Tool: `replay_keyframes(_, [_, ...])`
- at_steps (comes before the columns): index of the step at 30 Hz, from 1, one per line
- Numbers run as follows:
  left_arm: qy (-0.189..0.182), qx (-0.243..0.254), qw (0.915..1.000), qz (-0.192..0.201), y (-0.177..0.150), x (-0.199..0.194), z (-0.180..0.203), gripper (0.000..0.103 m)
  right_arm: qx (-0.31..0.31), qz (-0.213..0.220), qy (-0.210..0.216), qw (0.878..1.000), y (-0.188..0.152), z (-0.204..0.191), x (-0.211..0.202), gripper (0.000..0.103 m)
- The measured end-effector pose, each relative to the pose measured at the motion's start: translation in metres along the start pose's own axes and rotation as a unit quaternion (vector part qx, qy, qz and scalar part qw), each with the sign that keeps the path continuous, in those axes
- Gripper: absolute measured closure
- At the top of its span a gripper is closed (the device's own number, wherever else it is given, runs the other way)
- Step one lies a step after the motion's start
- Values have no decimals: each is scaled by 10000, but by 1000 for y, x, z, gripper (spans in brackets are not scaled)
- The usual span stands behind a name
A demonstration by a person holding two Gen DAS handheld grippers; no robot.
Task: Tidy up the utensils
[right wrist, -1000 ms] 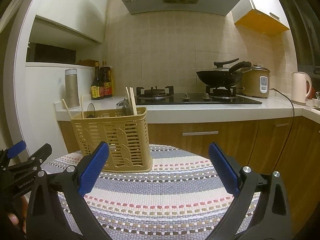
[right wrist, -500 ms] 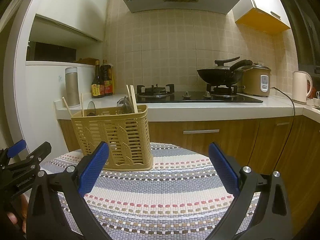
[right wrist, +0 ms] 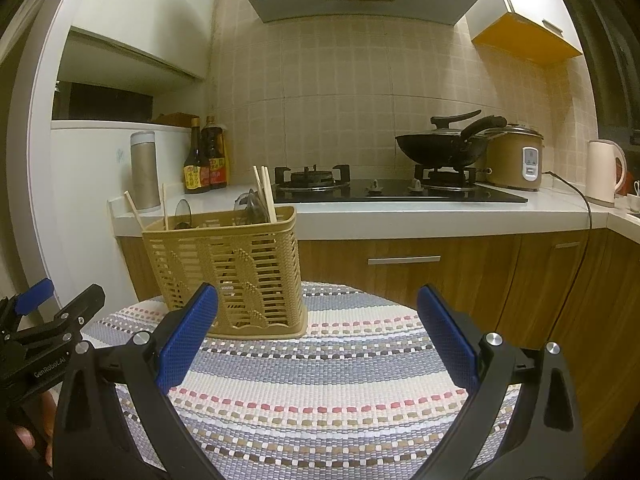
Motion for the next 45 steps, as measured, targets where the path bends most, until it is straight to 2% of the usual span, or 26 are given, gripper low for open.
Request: replay_keyframes(45, [-52, 119, 9999, -9, -2, 0, 3, 8, -62, -89, 79, 9999, -2, -4, 2, 8])
Point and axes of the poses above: each gripper's, at about its wrist camera, not at the fingertips, and x roughly the way its jaws point, z to its right, y to its top, the point moved 7 cm from there along x, roughly the way its jaws point, and after that the axes turned 10 degrees about y, right-handed, at the moved point
